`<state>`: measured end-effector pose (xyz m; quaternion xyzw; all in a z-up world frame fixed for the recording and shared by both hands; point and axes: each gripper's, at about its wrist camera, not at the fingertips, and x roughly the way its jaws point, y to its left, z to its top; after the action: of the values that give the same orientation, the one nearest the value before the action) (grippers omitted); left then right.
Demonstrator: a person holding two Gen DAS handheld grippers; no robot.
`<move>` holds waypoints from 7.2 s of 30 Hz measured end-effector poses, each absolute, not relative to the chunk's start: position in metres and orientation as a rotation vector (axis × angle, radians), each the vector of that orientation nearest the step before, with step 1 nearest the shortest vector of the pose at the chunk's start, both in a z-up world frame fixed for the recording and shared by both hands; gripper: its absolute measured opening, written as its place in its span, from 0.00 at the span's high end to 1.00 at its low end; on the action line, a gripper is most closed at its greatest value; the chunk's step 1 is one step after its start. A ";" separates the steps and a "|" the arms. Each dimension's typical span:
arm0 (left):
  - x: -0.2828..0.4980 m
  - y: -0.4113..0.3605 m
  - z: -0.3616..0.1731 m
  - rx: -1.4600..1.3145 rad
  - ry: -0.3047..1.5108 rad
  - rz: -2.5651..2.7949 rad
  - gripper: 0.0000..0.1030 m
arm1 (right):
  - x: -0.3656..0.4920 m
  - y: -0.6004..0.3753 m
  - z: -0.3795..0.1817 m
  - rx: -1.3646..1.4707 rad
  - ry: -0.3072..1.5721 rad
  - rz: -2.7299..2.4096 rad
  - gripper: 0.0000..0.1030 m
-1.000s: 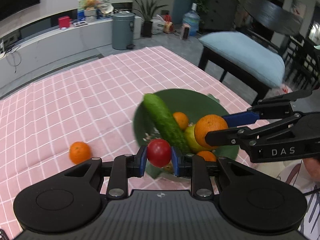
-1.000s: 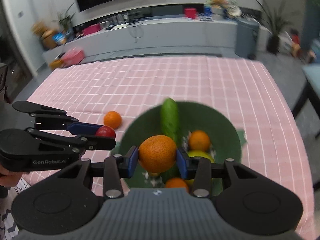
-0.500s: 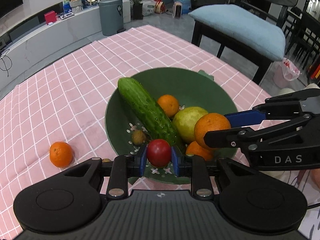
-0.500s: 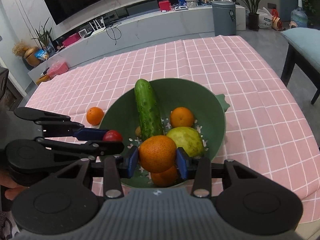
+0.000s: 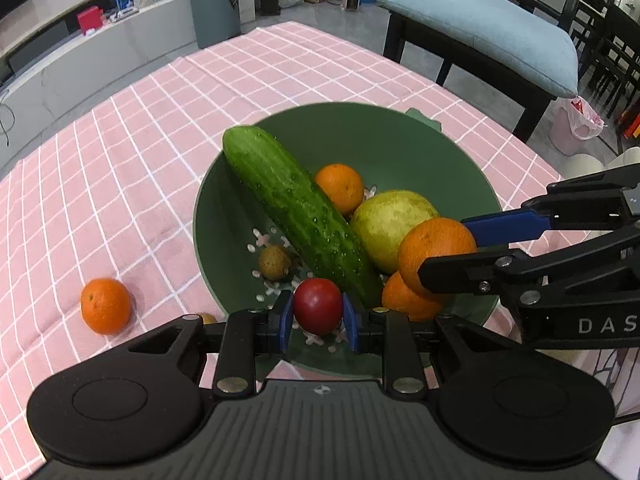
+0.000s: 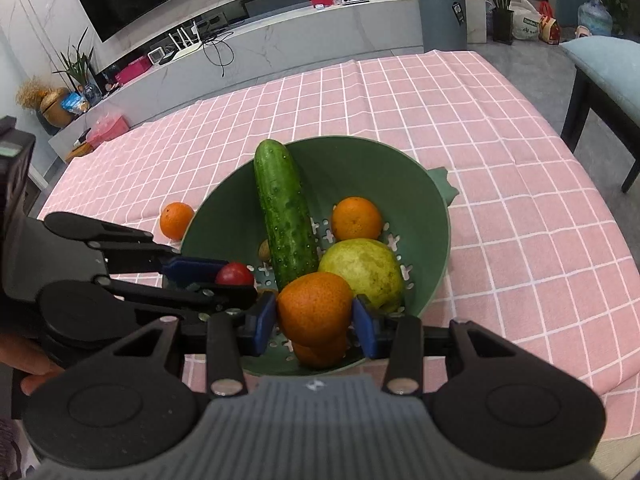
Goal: Organize fruits
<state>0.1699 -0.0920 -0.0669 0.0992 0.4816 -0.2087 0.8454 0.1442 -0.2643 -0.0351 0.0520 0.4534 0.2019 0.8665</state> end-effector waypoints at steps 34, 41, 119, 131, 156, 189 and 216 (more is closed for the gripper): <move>0.132 -0.005 -0.016 0.197 0.903 -0.330 0.53 | 0.125 -0.200 0.028 -0.201 0.701 0.656 0.50; 0.125 0.029 -0.025 0.157 0.917 -0.284 0.53 | 0.130 -0.134 0.025 -0.553 0.680 0.836 0.51; 0.155 0.053 -0.025 -0.083 0.828 -0.183 0.53 | 0.168 -0.116 0.022 -0.484 0.868 0.799 0.83; 0.146 -0.016 0.007 -0.045 0.781 -0.323 0.53 | 0.132 -0.243 0.064 -0.100 0.742 0.578 0.83; 0.176 -0.105 -0.053 0.267 0.974 -0.387 0.53 | 0.182 -0.281 -0.017 -0.023 0.862 0.428 0.82; 0.139 -0.092 -0.003 0.267 0.875 -0.355 0.39 | 0.157 -0.276 0.016 -0.064 0.774 0.396 0.41; 0.028 -0.035 0.048 0.038 0.606 -0.058 0.16 | -0.013 -0.275 0.053 0.030 0.456 0.245 0.14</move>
<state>0.0276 -0.0349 0.0481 0.0187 0.2985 -0.0284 0.9538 -0.0135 -0.2751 0.0533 0.0148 0.2254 0.1211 0.9666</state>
